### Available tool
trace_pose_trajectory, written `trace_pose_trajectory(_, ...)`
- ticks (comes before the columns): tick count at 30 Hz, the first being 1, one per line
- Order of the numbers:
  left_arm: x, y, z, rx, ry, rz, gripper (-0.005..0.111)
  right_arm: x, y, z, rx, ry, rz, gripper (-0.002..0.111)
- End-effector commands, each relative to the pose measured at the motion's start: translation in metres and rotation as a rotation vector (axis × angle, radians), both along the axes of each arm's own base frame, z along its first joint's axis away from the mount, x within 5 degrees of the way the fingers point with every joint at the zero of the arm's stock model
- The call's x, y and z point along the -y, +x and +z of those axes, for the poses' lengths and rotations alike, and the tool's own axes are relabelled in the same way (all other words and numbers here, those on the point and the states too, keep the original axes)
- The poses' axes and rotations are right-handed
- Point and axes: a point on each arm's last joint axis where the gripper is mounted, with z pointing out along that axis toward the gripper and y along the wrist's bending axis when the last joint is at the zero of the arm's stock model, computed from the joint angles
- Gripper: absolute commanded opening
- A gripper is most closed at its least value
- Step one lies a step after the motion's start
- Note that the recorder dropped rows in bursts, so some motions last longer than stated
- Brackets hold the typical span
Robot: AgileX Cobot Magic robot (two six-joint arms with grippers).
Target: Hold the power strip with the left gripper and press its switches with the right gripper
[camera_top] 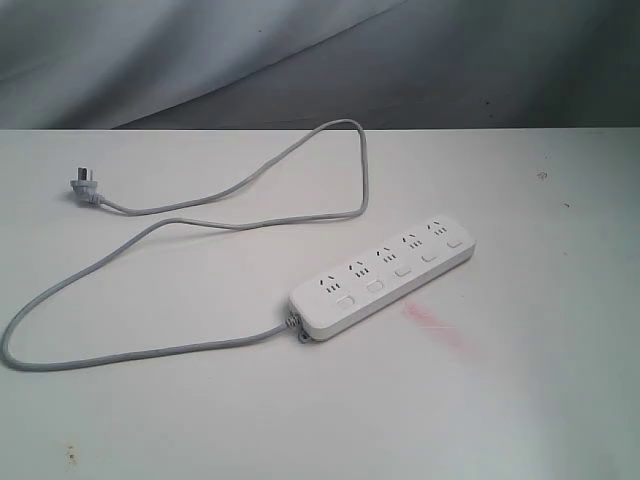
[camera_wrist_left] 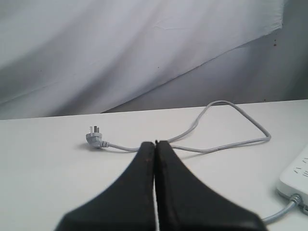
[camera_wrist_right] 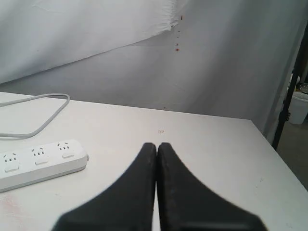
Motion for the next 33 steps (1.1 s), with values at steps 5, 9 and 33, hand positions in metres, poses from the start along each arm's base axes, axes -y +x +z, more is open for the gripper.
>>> trace_pose_trajectory(5,0.000,0.000,0.000,0.008,-0.002,0.003,0.000,0.000,0.000,0.000,0.006,0.000,-0.007,0.000)
trace_pose_trajectory(9,0.000,0.000,0.000,0.008,-0.002,0.003,0.000,0.000,0.000,0.000,0.014,0.001,-0.007,0.000)
trace_pose_trajectory(33,0.020,0.034,0.072,-0.352,-0.376,-0.055,0.000,-0.002,-0.007,0.087,0.124,0.535,0.037,0.000)
